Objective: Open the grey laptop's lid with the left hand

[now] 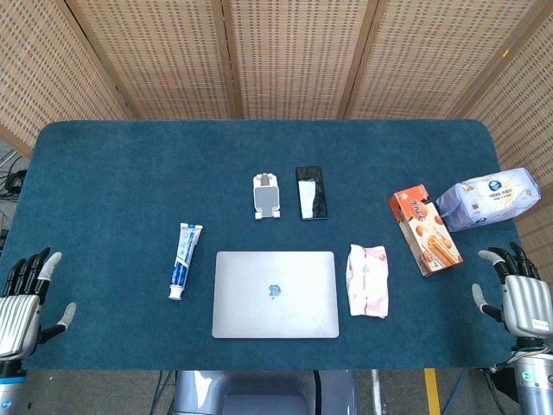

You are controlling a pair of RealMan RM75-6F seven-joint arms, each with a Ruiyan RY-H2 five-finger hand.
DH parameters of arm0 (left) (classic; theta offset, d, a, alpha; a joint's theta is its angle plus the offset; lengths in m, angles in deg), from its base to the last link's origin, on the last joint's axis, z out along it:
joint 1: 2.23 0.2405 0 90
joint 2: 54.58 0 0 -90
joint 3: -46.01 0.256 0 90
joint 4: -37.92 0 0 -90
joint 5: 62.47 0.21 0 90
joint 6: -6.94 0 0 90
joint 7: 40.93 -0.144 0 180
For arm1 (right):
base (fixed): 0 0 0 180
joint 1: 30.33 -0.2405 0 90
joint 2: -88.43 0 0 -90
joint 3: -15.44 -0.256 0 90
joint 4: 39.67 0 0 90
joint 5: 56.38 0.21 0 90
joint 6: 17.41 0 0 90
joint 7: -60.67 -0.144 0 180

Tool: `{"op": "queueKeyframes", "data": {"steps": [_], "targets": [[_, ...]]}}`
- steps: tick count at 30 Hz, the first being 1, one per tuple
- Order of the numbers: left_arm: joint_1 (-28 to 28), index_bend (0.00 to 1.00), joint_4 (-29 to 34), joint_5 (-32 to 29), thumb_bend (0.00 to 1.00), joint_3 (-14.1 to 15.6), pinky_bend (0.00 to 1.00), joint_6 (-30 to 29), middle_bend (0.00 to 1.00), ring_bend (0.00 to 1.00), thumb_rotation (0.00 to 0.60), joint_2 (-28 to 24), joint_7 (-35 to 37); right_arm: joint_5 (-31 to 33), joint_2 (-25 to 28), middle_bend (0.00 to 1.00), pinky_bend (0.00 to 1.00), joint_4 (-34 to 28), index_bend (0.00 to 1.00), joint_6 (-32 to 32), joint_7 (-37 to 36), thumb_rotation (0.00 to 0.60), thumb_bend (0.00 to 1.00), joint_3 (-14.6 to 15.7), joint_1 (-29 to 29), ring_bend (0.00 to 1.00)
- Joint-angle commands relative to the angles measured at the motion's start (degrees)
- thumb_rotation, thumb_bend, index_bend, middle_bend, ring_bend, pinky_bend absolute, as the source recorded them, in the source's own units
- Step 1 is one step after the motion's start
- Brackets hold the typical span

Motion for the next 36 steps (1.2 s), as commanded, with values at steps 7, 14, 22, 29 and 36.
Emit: {"op": "queueKeyframes", "data": {"steps": [7,14,22,29,36], "targets": [[-0.2,0.00,0.0,0.0,0.37,0.0,0.00,0.5,0.00,0.00,0.579,0.1,-0.2,0.1,0.0,0.22,0.17,0.1,0.26,0.0,0.0,0.600,0.41,0.0,0.0,0.01],[-1.0,0.00,-0.9,-0.4,0.36,-0.4,0.00,1.4,0.00,0.00,0.580,0.1,0.2,0.1,0.1,0.22,0.17,0.0,0.26,-0.2,0.1,0.600,0.41,-0.1,0.0,0.01],[-4.5,0.00,-0.4,-0.3,0.29,-1.2,0.00,6.5,0.00,0.00,0.578,-0.8,-1.1,0.0,-0.1,0.22,0.17,-0.2,0.26,-0.2,0.4,0.600,0.41,0.0,0.1,0.01],[-9.9,0.00,1.9,1.0,0.28,-2.4,0.00,12.7,0.00,0.00,0.575,-1.2,-4.2,-0.2,0.0,0.22,0.17,-0.8,0.26,-0.3,0.9,0.600,0.41,0.1,0.1,0.01],[-17.1,0.00,5.0,2.2,0.20,-3.6,0.00,21.5,0.00,0.00,0.570,0.2,-7.6,-0.3,0.1,0.22,0.17,-1.5,0.26,-0.1,1.4,0.600,0.41,0.0,-0.2,0.01]]}}
